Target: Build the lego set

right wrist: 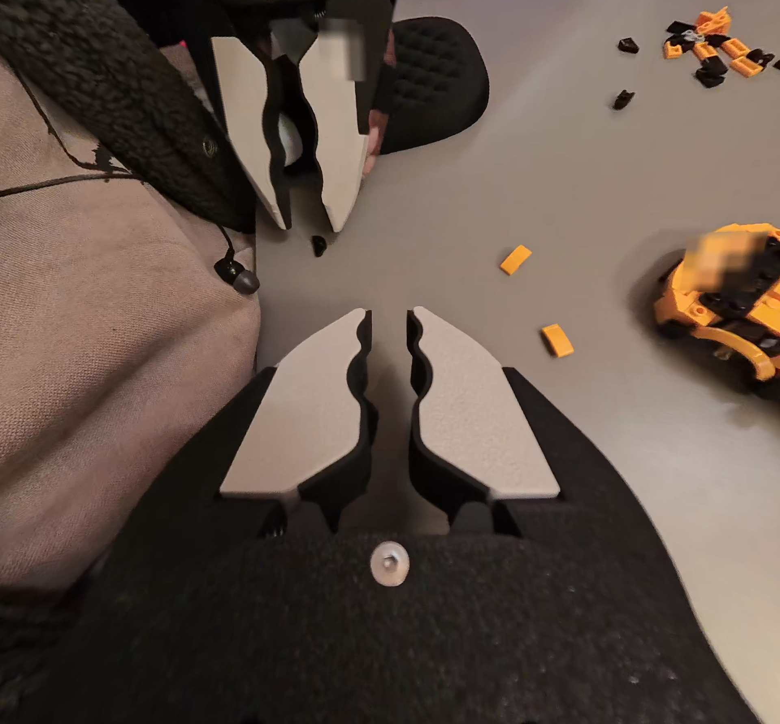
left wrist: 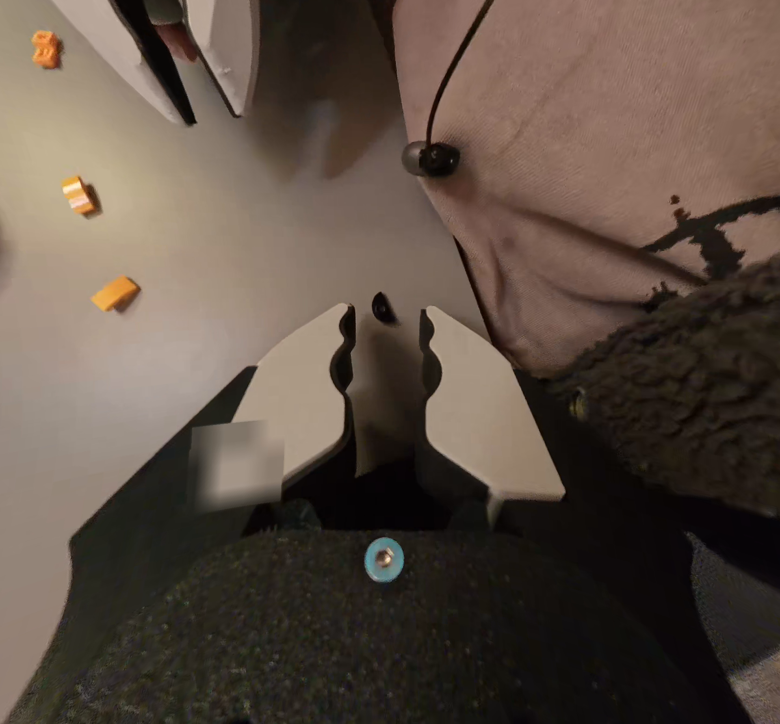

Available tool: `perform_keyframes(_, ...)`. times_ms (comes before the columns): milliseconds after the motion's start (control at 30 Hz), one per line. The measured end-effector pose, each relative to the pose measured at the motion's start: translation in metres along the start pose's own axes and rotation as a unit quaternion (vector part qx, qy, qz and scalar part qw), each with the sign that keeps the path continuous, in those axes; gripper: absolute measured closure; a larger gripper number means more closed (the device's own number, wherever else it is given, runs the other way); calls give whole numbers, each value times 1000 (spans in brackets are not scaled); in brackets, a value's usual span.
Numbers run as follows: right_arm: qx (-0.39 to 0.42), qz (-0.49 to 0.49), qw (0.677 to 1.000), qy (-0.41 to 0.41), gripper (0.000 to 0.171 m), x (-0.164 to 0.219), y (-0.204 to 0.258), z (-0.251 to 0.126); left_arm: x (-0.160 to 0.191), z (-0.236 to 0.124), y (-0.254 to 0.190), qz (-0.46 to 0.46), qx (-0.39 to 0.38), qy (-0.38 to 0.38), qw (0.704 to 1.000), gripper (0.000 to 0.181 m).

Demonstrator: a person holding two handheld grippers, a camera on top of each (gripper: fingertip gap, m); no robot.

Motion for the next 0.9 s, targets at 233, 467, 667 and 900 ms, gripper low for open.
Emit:
perform_keyframes(233, 11, 6, 1000, -6, 158, 7, 12, -14, 3, 6, 12, 78, 103, 30, 991, 159)
perform_keyframes(467, 40, 29, 999, 2, 160, 13, 17, -22, 2, 10, 26, 143, 184, 29, 972, 163)
perform_keyframes(667, 62, 44, 997, 16, 161, 14, 18, -21, 1, 15, 29, 184, 231, 11, 955, 166)
perform_keyframes(900, 72, 51, 996, 28, 162, 16, 19, -17, -2, 21, 25, 209, 249, -7, 946, 168)
Point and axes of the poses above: each gripper's, where its closed fingertips meet, z out along the fingers, x out of its underside, y = z × x across the jaws, the point moved 8 cm from there along -z, back along the fingers, and after that the axes turned 10 degrees about -y, right-handed, at the moved point
